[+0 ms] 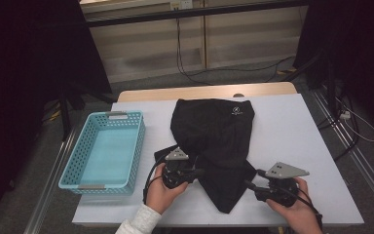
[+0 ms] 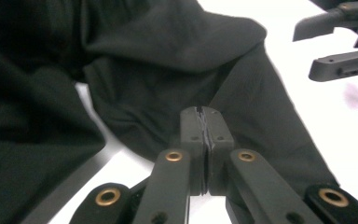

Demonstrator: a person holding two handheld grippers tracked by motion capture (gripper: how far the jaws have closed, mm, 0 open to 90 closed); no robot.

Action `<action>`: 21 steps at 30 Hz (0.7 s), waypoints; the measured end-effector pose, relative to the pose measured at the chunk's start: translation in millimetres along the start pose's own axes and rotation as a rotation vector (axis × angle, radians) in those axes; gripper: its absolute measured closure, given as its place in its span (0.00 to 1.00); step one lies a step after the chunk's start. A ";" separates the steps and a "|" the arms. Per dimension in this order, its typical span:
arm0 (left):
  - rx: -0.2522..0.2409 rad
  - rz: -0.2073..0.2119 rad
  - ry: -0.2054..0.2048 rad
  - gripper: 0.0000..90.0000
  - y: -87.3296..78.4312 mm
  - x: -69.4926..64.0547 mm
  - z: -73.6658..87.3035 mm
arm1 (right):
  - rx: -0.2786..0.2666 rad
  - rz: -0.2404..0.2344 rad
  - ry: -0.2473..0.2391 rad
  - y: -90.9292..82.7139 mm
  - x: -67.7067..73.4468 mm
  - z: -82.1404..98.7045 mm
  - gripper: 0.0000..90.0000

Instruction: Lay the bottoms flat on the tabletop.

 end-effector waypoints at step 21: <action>0.049 -0.033 -0.049 0.99 2.9 8.6 9.7 | 0.100 -0.102 -0.090 18.3 24.6 3.4 0.99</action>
Point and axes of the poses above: each handheld gripper's, and its own axes: y roughly forward along the jaws, z roughly out of its underside, x roughly to its left, the point moved 3 cm from there along y, roughly forward along the jaws, and after that the axes turned 12 degrees about z, right-handed, at the moved point
